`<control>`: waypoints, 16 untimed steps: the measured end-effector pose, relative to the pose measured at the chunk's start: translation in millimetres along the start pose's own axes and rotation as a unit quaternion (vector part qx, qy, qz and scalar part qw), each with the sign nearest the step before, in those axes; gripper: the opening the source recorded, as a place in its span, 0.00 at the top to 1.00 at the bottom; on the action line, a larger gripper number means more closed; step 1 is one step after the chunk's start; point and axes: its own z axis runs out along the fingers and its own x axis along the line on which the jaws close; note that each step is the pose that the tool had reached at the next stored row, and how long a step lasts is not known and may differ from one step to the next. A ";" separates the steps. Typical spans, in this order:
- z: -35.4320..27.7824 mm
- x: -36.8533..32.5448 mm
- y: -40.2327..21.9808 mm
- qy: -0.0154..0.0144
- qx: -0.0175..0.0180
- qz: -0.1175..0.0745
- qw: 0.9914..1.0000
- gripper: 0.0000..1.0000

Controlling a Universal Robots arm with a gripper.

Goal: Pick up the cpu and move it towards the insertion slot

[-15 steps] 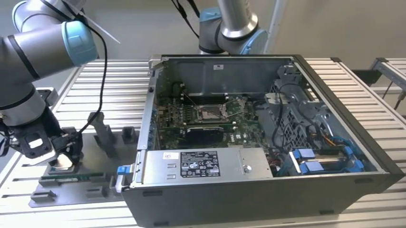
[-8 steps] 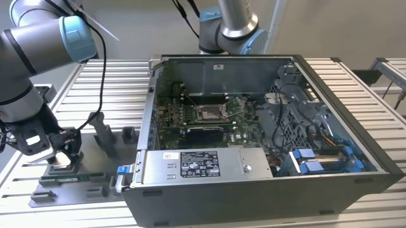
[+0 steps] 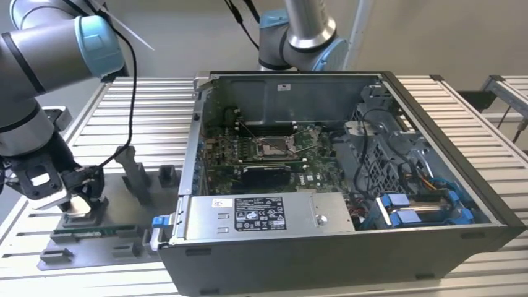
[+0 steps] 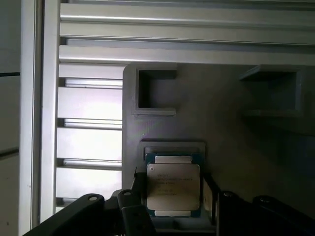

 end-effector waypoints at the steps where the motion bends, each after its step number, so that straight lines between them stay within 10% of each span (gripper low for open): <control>1: -2.7 0.0 0.1 0.000 0.000 0.000 1.000 1.00; 16: -54.0 0.0 2.0 0.000 0.000 0.000 1.000 1.00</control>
